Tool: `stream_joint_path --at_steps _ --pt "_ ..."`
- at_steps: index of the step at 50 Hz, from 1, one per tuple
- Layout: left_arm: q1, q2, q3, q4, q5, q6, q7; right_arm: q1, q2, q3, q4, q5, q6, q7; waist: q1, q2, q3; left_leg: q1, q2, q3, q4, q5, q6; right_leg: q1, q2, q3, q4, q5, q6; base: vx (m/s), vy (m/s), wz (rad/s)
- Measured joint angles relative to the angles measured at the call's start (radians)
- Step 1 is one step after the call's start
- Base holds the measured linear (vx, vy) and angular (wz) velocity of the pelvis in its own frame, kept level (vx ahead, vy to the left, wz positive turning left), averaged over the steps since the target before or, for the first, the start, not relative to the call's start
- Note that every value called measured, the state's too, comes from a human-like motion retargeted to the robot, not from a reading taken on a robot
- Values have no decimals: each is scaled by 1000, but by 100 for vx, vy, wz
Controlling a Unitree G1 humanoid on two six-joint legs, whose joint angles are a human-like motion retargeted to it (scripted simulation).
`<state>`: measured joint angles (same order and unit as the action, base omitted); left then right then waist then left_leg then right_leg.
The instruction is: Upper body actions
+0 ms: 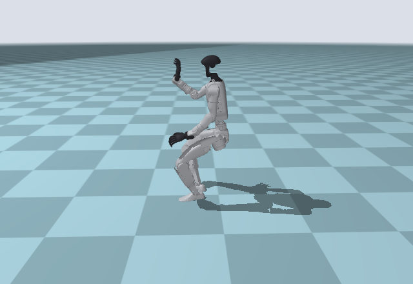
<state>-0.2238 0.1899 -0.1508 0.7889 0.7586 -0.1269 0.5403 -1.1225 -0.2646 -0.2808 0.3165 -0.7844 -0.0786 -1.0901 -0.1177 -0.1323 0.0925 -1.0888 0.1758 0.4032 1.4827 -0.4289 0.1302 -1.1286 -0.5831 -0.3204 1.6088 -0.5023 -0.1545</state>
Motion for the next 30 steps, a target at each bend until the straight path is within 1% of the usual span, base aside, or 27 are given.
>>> stream_joint_path --at_steps 7,13,20,25,30 --pt "1 5 -1 6 0 0 1 -23 -19 99 -17 -80 -8 54 -2 0 -3 1 2 1 1 0 -1 -1 1 1 0 0 -1 0 0 0" --pt "-3 4 -3 14 4 -3 3 -68 -25 237 -37 -121 -33 126 0 0 -2 3 -3 3 -1 1 0 0 -3 4 1 -1 -1 0 0 0" --pt "-9 1 -2 26 5 -10 3 -127 -39 380 -51 -255 -43 221 0 3 -2 3 -10 6 -2 0 2 2 -10 5 3 -3 2 0 0 0" --pt "-15 -5 -1 31 10 -14 2 -145 -34 420 -51 -270 -74 263 4 4 -1 1 -15 6 -4 -1 4 2 -15 5 4 -5 4 0 0 0" --pt "-17 -11 0 30 12 -16 2 -130 -40 386 -57 -266 -67 249 6 5 0 -1 -18 6 -5 -2 4 1 -17 4 5 -6 5 0 0 0"
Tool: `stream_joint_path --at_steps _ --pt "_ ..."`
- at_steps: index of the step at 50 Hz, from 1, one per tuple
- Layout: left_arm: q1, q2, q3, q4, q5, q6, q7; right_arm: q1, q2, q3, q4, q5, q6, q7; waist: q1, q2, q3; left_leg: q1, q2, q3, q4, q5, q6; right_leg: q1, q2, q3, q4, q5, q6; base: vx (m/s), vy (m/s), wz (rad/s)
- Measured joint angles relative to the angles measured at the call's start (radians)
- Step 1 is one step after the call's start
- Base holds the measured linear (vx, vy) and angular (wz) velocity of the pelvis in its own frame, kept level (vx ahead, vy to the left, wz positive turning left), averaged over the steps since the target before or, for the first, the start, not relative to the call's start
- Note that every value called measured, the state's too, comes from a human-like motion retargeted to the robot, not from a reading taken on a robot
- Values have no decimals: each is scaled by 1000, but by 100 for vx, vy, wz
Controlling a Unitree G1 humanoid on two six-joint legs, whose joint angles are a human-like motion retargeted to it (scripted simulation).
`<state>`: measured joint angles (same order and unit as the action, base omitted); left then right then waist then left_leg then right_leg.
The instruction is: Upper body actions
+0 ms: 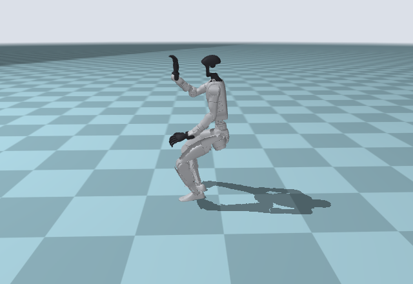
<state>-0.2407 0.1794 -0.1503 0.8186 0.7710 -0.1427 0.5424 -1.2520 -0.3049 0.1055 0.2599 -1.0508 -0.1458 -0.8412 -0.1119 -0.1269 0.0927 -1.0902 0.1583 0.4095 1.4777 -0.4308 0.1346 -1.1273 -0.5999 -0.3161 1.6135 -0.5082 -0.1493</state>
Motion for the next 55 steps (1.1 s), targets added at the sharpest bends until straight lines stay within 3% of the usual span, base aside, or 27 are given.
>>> stream_joint_path --at_steps 17,27,45,55 --pt "19 2 -29 -24 -20 9 2 151 -24 -310 24 158 46 -152 12 6 -10 -9 13 -7 3 2 -3 -9 14 -5 -4 3 -3 0 0 0" --pt "19 2 -34 -28 -23 11 0 186 -27 -405 48 255 18 -199 20 8 -9 -8 18 -7 4 2 -4 -9 18 -5 -5 5 -5 0 0 0" --pt "9 -7 -17 -24 -8 10 -7 196 -44 -311 49 215 16 -148 21 2 0 -2 13 -4 3 1 -3 -4 12 -2 -3 4 -3 0 0 0" --pt "9 -14 -14 -25 -5 10 -9 342 -48 -176 107 142 -7 9 24 4 0 0 13 -5 3 1 -2 -2 13 -4 -3 5 -3 0 0 0"
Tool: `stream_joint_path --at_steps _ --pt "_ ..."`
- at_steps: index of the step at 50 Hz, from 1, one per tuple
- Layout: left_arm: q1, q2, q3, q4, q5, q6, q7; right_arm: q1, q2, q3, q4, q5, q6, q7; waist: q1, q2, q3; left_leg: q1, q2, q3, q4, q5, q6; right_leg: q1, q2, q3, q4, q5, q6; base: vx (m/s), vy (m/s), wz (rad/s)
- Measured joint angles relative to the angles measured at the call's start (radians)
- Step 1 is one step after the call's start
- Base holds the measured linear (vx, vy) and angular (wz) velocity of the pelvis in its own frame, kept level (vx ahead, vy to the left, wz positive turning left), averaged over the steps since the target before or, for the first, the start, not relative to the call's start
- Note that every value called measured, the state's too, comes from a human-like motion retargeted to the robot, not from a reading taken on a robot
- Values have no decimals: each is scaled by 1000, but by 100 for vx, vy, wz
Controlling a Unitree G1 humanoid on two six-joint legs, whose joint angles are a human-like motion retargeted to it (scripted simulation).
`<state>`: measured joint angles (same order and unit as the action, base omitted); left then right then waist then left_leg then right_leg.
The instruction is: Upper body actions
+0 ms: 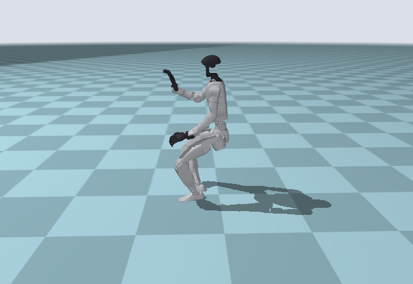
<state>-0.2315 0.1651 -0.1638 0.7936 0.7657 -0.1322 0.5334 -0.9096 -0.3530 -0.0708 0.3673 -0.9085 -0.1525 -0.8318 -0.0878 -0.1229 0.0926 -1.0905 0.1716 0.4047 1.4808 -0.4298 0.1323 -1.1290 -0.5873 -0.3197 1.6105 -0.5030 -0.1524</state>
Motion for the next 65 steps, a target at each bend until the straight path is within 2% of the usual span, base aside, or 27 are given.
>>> stream_joint_path --at_steps 17,25,38,42,48,65 --pt "11 -5 4 -6 -6 -3 -3 326 89 158 322 -137 -81 202 -2 7 -4 0 2 -1 0 -1 -1 0 3 -1 -1 1 0 0 0 0" --pt "15 -6 7 -11 -5 -3 -2 449 131 190 406 -140 -66 238 -4 10 -3 -1 3 0 -1 0 -1 -2 5 -1 -2 1 -2 0 0 0" --pt "18 -6 8 -12 -10 -4 -2 597 169 216 409 -99 11 283 -8 16 -4 -2 4 0 -1 0 -2 -4 6 0 -4 3 -2 0 0 0" --pt "19 -6 8 -12 -11 -3 -1 622 184 227 419 -82 11 280 -9 18 -5 -2 5 0 -1 0 -2 -5 7 0 -4 4 -3 0 0 0" --pt "22 -6 9 -13 -12 -2 1 637 213 234 431 -69 47 148 -14 23 -7 -3 5 -1 0 1 -2 -6 8 -1 -3 4 -3 0 0 0" --pt "28 -5 8 -10 -13 -4 3 646 240 224 449 -20 29 113 -19 25 -12 -3 3 -1 -1 0 -2 -6 8 1 -4 3 -1 0 0 0"
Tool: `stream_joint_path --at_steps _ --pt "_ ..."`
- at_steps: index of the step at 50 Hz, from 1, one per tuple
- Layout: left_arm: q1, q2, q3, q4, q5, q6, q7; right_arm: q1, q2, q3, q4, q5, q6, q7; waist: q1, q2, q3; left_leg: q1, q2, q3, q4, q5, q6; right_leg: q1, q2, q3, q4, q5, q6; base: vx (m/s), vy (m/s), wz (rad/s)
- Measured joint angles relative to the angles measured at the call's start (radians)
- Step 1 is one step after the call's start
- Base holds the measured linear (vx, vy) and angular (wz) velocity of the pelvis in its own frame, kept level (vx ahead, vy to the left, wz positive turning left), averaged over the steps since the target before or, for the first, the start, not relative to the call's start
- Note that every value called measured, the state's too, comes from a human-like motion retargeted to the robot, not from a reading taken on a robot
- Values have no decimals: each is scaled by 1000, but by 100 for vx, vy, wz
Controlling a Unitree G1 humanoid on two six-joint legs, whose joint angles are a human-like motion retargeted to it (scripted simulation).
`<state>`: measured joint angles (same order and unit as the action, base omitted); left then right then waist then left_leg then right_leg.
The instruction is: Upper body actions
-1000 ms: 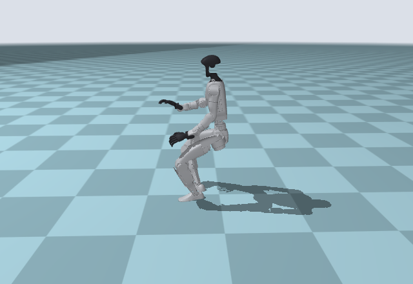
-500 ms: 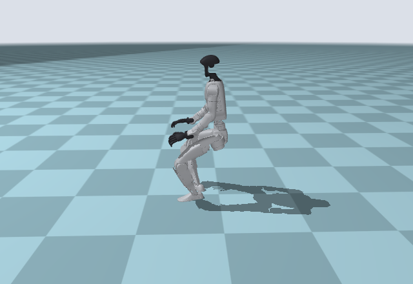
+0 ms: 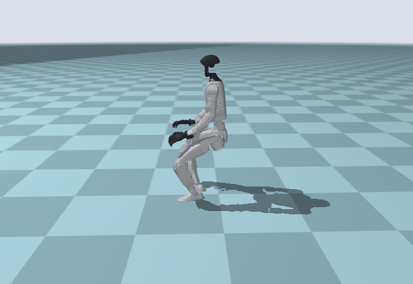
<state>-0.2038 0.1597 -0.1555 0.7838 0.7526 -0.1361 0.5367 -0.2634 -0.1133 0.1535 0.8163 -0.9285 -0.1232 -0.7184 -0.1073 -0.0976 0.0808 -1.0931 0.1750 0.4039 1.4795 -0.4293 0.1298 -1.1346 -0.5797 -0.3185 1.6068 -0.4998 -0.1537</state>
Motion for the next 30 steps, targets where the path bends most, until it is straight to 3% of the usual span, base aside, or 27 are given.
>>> stream_joint_path --at_steps 18,30 --pt "0 0 7 3 3 -1 -1 -20 4 -18 -3 -40 -7 41 -3 -5 0 1 1 1 0 0 0 1 1 0 -1 1 -1 0 0 0" --pt "3 -2 9 6 6 -2 -3 -244 -47 -167 -141 -92 21 -12 -4 -6 -4 2 2 -1 1 -1 1 4 -1 -4 0 0 0 0 0 0"
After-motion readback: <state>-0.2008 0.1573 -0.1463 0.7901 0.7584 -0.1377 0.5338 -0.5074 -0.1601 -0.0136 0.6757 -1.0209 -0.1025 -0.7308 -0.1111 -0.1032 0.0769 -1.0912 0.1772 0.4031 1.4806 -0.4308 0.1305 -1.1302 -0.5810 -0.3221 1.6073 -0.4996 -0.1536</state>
